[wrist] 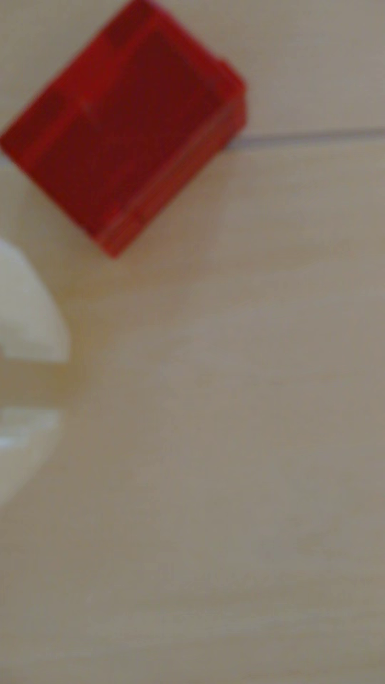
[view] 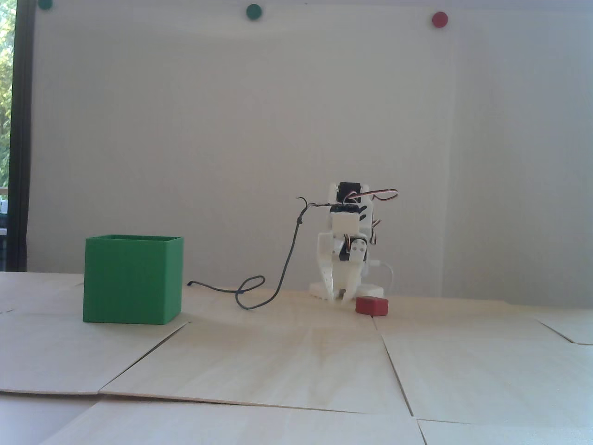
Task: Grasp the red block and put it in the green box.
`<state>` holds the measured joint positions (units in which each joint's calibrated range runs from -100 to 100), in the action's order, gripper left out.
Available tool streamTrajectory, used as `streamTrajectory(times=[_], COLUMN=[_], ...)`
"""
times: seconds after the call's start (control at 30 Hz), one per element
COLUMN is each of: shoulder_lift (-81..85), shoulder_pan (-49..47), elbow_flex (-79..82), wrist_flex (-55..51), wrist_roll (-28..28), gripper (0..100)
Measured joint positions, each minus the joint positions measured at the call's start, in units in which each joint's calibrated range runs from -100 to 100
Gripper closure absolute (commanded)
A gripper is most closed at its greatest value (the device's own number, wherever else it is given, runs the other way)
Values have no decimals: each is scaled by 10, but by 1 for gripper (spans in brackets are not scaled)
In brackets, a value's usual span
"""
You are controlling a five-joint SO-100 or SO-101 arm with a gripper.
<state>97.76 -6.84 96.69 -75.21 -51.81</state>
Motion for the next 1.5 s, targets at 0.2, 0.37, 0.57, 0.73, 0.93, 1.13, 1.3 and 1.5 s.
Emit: streamTrajectory(times=[0.2, 0.37, 0.57, 0.73, 0.93, 1.13, 1.3, 1.5], shoulder_lift=[0, 0, 0, 0, 0, 0, 0, 0], shoulder_pan=[-12, -12, -12, -12, -12, -12, -12, -12], elbow_flex=[0, 0, 0, 0, 0, 0, 0, 0], wrist_flex=[0, 0, 0, 0, 0, 0, 0, 0], wrist_roll=[0, 0, 0, 0, 0, 0, 0, 0], gripper=[98, 98, 98, 98, 98, 98, 98, 98])
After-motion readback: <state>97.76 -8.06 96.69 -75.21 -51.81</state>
